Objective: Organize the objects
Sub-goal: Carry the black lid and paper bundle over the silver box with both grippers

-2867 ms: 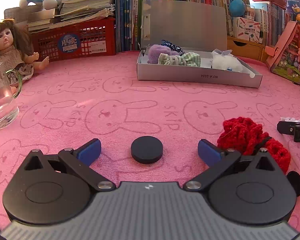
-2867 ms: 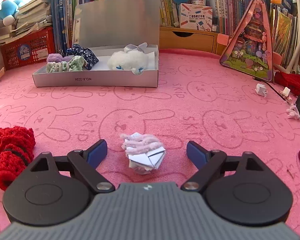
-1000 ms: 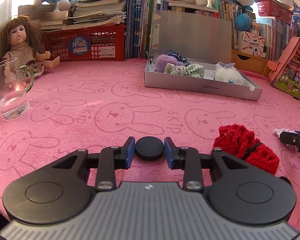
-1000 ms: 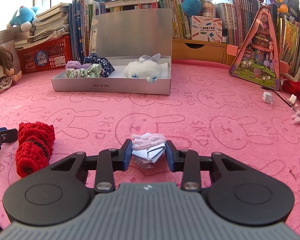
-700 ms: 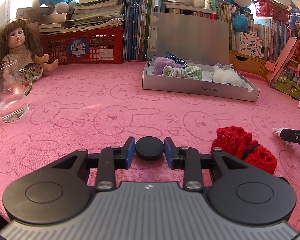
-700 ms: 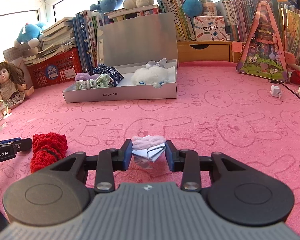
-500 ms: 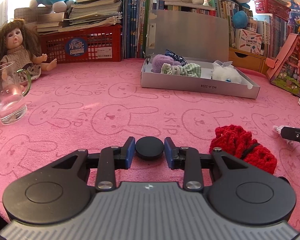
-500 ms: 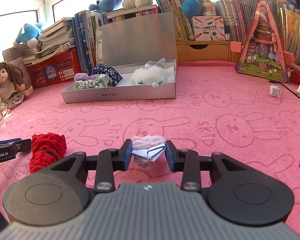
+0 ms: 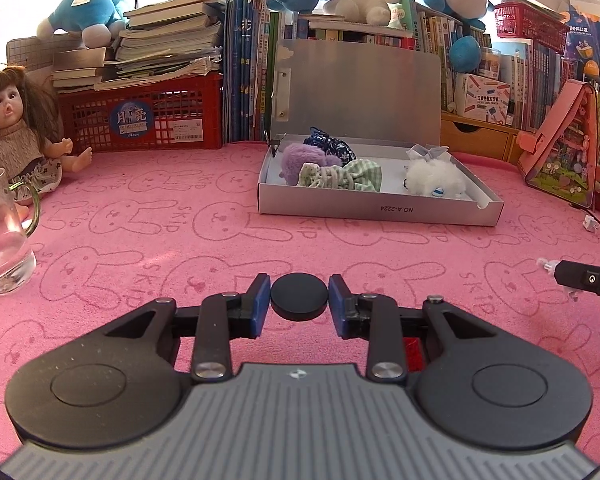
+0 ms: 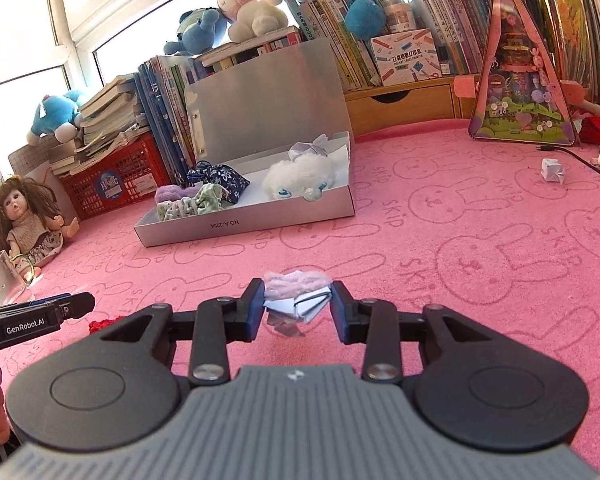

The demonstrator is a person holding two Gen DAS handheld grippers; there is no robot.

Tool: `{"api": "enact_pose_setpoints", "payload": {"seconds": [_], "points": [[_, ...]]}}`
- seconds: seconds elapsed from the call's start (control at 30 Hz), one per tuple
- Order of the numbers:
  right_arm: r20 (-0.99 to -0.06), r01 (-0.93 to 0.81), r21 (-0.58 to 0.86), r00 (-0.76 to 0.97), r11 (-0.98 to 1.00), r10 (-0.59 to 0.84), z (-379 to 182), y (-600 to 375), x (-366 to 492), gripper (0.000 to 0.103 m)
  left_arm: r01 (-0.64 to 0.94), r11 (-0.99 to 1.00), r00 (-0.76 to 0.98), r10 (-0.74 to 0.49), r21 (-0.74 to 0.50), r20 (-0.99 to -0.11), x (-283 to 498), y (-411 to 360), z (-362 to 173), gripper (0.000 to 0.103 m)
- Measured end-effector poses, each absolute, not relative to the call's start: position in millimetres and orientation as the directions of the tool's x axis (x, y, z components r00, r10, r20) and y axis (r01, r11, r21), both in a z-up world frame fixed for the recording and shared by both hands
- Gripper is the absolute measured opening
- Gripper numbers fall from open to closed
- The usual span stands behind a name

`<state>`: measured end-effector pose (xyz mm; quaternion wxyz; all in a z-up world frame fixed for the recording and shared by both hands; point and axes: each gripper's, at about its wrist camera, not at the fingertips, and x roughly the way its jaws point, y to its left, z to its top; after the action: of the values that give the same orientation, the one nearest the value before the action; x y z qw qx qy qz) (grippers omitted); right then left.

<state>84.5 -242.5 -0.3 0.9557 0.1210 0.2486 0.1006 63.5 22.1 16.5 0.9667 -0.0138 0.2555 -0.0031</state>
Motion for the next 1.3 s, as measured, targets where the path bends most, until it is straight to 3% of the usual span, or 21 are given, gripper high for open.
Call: {"api": "enact_pose_setpoints", "payload": {"seconds": [0.3, 0.67, 0.97, 1.17, 1.3], "points": [[-0.386, -0.138, 0.266, 0.891, 0.954, 0.237, 30, -240, 109, 0.040, 0.019, 0.997, 0.886, -0.051, -0.075, -0.462, 94, 30, 46, 0.037], [-0.344, -0.084, 0.372, 0.913, 0.924, 0.222, 47, -238, 179, 0.040, 0.040, 0.996, 0.897, -0.071, -0.081, -0.437, 145, 17, 72, 0.037], [-0.297, -0.145, 0.424, 0.910, 0.894, 0.289, 63, -217, 240, 0.041, 0.056, 0.992, 0.899, -0.100, -0.115, -0.427, 208, 15, 91, 0.037], [-0.263, -0.202, 0.523, 0.886, 0.828, 0.382, 48, -209, 291, 0.042, 0.047, 0.992, 0.892, -0.095, -0.117, -0.442, 264, 15, 90, 0.037], [-0.292, -0.168, 0.568, 0.874, 0.805, 0.388, 16, -208, 318, 0.041, 0.023, 0.995, 0.885, -0.068, -0.102, -0.461, 292, 12, 77, 0.037]]}}
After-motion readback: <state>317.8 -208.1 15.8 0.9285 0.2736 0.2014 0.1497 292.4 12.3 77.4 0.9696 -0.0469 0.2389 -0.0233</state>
